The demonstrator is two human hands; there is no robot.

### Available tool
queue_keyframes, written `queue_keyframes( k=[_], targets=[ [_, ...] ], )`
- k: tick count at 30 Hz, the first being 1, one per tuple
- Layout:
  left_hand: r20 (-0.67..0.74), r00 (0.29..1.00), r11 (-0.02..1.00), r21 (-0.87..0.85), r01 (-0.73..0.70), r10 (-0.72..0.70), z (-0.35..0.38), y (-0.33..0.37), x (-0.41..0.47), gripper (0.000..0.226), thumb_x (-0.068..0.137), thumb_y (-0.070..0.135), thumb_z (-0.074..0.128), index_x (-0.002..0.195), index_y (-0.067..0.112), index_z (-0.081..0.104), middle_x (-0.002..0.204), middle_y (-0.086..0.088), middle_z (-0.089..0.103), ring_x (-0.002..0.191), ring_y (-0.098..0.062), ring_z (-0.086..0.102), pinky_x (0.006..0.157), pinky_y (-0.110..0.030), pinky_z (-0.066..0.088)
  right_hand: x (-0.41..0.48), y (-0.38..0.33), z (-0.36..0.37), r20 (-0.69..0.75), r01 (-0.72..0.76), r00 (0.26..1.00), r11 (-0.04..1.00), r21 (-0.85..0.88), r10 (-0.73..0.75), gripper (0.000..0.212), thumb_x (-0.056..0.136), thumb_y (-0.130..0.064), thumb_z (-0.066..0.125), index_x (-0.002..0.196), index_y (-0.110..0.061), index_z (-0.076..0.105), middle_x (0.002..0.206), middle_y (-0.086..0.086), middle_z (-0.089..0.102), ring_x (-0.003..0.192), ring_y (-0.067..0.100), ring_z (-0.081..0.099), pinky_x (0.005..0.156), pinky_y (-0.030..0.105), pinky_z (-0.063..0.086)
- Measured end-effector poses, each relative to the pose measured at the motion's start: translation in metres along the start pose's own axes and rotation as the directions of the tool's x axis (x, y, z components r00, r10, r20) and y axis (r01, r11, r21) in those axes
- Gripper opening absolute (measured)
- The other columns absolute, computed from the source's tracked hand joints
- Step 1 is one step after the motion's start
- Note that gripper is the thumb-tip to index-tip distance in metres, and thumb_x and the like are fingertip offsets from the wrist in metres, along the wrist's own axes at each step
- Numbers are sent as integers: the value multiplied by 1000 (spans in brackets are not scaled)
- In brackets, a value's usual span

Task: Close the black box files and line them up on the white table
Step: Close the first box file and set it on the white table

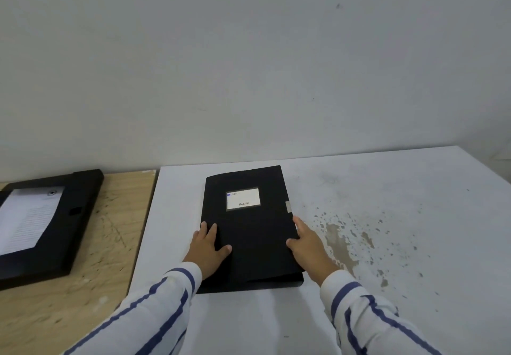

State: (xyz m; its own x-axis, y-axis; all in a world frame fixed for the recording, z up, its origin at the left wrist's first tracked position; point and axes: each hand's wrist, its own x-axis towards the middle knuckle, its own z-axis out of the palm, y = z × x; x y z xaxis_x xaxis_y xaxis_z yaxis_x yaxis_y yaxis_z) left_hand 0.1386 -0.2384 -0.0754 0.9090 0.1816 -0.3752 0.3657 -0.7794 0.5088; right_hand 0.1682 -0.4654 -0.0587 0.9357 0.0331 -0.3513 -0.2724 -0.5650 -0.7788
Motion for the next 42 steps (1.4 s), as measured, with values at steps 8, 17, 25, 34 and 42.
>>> queue_keyframes(
  k=[8,17,25,34,42],
  targets=[
    [-18,1000,986,166,20,-17,12,-6,0,79,94,48,45,153,17,2,163,-4,-9,150,-26,-4,120,-41,16,5,13,25,-104,23,990,843,-537,-94,43,93,-30,45,131,-10,37,130,11,45,111,25,46,93,30,45],
    [-42,996,984,-162,73,-80,13,-20,-8,92,87,49,58,153,20,1,162,-5,6,145,-28,27,115,-41,32,-1,23,39,-89,-22,996,916,-400,-15,64,97,-38,42,148,-11,14,148,10,35,132,28,41,109,35,35],
    [-82,997,954,-301,-11,-15,17,-22,-4,88,86,41,63,152,18,10,156,-4,30,140,-29,37,113,-44,37,-12,25,39,-223,-104,972,990,-96,80,48,94,-32,50,137,-18,35,139,6,48,125,31,50,106,41,40],
    [-60,997,923,-378,-75,57,46,54,28,89,88,37,62,153,17,4,158,-2,26,142,-25,32,116,-39,31,24,43,-38,-288,-104,953,994,-26,92,37,93,-30,50,129,-23,43,124,2,59,108,27,58,93,38,48],
    [-26,999,906,-421,-43,36,96,157,73,90,89,37,60,153,17,1,158,-1,23,143,-24,31,116,-38,30,88,82,-137,-293,-113,951,993,-45,95,32,93,-27,50,124,-23,47,119,2,62,90,20,55,86,35,49]
  ],
)
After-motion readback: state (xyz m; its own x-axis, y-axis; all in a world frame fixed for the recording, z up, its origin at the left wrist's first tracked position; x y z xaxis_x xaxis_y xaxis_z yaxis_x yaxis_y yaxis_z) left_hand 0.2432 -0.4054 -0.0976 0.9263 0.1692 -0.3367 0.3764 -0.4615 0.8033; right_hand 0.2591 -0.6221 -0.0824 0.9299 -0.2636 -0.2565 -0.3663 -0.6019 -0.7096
